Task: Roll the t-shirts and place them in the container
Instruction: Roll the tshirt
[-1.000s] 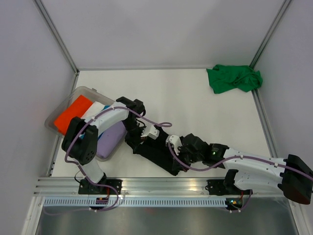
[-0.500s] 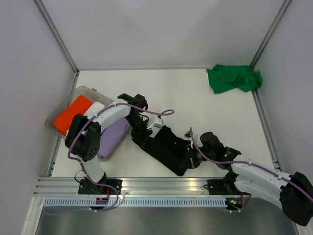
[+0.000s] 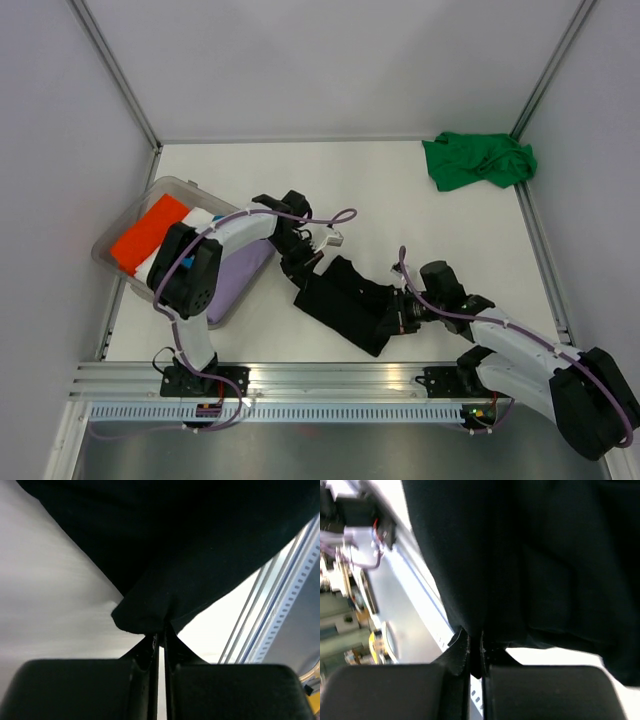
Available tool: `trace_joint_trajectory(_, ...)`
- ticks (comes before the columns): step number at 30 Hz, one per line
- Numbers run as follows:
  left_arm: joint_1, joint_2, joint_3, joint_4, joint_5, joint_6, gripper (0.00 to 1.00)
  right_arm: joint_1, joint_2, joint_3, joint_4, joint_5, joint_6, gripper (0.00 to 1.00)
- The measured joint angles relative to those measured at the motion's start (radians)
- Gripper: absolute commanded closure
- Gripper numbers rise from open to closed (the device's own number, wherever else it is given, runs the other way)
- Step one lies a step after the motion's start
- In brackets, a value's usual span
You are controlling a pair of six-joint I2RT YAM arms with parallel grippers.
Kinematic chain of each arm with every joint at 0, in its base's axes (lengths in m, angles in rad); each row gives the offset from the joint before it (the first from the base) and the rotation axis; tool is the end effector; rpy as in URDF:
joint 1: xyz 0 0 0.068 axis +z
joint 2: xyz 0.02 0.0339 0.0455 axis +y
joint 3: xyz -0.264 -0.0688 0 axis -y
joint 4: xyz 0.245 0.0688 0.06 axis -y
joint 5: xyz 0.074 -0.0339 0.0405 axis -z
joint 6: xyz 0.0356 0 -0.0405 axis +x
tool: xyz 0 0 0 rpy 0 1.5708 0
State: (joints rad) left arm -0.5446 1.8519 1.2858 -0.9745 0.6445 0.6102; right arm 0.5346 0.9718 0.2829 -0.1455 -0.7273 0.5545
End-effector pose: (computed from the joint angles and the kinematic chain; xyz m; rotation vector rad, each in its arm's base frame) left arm 0.2757 -0.1920 0.1840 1.6137 2.4499 -0.9775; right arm 0.1308 0.1049 0.1476 -0.3496 2.5577 1.3419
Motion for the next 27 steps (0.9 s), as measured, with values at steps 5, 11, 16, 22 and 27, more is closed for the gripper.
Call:
trace_joint_trajectory(5, -0.038, 0.074, 0.039, 0.044, -0.087, -0.126, 0.98, -0.072, 0.002, 0.002, -0.077, 0.087, 0.002, 0.56)
trace_joint_trajectory(11, -0.079, 0.100, 0.062, 0.063, -0.180, -0.220, 0.98, -0.087, -0.063, 0.040, -0.165, 0.159, -0.021, 0.44)
trace_joint_trajectory(16, -0.096, 0.100, 0.064, 0.070, -0.226, -0.266, 0.98, -0.087, -0.134, 0.082, -0.229, 0.200, -0.028, 0.49)
trace_joint_trajectory(22, -0.118, 0.100, 0.067, 0.073, -0.272, -0.290, 0.98, -0.087, -0.117, 0.292, -0.423, 0.351, -0.071, 0.96)
trace_joint_trajectory(27, -0.126, 0.096, 0.067, 0.075, -0.296, -0.303, 0.98, -0.016, -0.106, 0.352, -0.369, 0.355, -0.076, 1.00)
